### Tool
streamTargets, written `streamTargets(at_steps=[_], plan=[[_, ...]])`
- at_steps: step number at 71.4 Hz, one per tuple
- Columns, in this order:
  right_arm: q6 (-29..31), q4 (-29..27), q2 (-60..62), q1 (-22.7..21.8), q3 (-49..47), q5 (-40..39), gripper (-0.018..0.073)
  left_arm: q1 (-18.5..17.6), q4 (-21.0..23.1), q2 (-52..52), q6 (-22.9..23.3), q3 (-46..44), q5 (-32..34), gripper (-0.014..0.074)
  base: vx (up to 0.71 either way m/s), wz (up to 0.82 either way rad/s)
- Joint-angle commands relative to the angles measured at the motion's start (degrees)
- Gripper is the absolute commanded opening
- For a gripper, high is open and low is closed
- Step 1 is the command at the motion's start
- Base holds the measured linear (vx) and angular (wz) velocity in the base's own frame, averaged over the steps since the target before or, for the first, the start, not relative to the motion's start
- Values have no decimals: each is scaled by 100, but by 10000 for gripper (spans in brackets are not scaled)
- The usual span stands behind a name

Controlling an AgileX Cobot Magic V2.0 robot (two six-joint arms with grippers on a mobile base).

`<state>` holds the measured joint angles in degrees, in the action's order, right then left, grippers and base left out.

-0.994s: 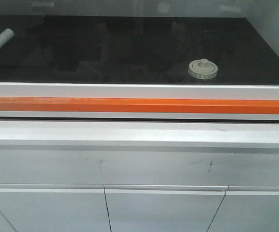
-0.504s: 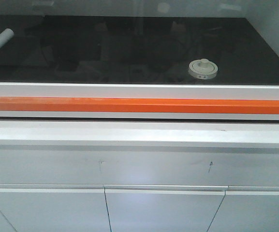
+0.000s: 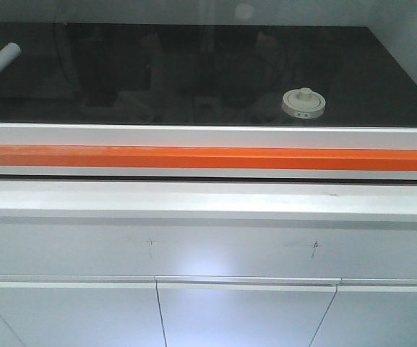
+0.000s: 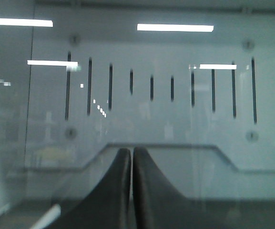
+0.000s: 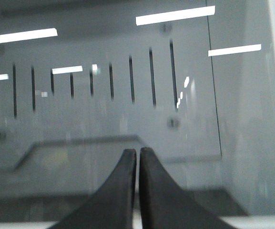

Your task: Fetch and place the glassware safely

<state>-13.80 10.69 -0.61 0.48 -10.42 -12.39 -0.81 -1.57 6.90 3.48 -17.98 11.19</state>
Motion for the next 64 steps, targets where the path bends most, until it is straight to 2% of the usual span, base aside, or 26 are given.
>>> streamTargets(at_steps=[1,11,24,35,50,55,64], plan=[[47,35,-453,-21,-905,-151,-4,15,15,792,60,-1007,349,-7,0,0],[47,35,-1383,-21,-2118,356,-4,15,15,1885,54,-2214,264,-7,0,0],[47,35,-2923,-21,-2947,476,-4,15,15,2956,50,-2960,256,-7,0,0],[47,36,-4119,-14,-3123,377,-4,15,15,3731,50,-3009,-109,-7,0,0],[47,55,-4989,-14,-3085,362,-4,15,15,4603,50,-3004,-773,-7,0,0],[47,55,-5136,-14,-3077,236,-4,15,15,4800,56,-2891,-613,-7,0,0],[47,55,-5185,-14,-2717,-546,-4,15,15,4910,56,-2322,35,-7,0,0]])
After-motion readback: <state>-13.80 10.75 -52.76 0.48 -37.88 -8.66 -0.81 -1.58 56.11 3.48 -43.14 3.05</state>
